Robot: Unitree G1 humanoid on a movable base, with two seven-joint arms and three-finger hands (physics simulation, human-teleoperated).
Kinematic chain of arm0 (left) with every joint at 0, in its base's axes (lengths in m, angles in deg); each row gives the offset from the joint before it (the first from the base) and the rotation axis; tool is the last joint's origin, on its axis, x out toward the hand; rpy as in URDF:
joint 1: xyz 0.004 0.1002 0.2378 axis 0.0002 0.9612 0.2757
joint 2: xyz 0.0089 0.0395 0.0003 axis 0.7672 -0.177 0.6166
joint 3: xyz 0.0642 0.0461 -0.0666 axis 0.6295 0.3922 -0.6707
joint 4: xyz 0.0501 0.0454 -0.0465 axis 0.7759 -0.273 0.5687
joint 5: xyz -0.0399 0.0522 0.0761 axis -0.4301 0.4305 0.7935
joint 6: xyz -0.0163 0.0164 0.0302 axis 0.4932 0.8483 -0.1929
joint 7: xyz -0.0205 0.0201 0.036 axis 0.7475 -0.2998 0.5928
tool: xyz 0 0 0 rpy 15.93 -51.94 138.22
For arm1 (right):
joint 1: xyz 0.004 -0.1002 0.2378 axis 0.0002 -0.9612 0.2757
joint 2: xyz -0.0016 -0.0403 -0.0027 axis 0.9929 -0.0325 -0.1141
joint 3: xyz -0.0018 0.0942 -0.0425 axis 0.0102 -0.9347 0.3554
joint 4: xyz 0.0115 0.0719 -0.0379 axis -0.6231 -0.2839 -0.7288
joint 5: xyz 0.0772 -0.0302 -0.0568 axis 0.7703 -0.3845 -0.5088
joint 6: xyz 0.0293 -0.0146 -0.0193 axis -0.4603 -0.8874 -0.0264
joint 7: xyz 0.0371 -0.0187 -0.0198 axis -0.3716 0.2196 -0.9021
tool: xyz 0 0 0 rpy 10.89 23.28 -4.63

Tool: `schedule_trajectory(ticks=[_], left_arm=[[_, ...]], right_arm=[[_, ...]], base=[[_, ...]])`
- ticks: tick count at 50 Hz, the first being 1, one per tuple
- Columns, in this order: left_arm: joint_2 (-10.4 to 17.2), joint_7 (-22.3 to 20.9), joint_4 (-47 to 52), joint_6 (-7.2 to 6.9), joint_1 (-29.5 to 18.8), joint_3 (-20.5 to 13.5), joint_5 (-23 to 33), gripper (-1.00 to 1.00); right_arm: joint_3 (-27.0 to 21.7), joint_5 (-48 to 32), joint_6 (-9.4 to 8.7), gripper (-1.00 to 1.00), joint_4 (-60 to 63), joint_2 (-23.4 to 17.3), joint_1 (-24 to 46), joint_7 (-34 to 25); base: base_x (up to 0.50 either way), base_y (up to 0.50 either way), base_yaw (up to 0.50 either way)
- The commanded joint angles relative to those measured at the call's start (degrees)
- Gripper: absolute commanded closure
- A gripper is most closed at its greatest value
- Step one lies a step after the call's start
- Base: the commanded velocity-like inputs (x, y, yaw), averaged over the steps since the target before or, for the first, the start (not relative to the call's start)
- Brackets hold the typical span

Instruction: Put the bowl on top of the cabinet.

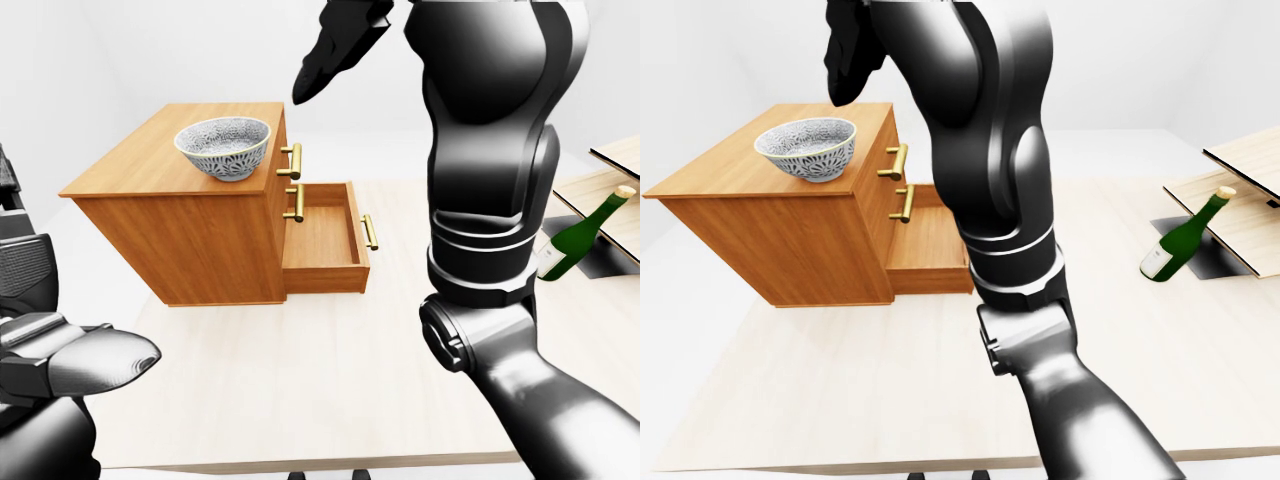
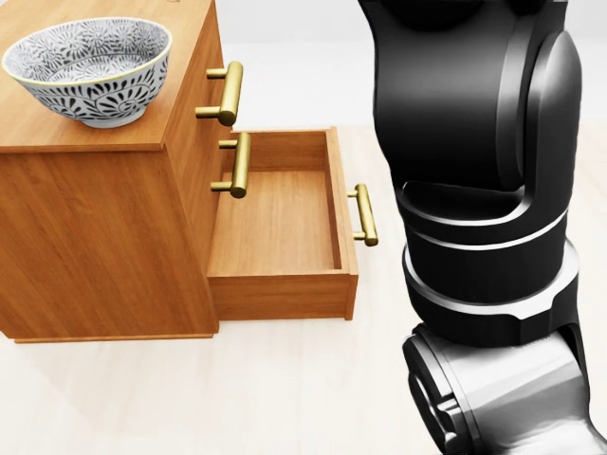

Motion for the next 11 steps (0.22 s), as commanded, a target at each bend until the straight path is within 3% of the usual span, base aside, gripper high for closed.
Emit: schedule_trajectory(ticks=[1,11], left_arm=[[-0.46,-0.42,0.00,0.00,0.05,0.75,1.10,-1.00],[0.44,0.40,0.00,0.00,0.61,1.01,0.34,-1.00]], right_arm=[[-2.62,5.84,0.00,-1.00,10.88,-6.04,-1.20,-2.98],[-4.56,9.27,0.00,-1.00,24.44,-11.67,-0.78,-6.65]], base=[[0.00,0.00,0.00],[0.00,0.00,0.00]])
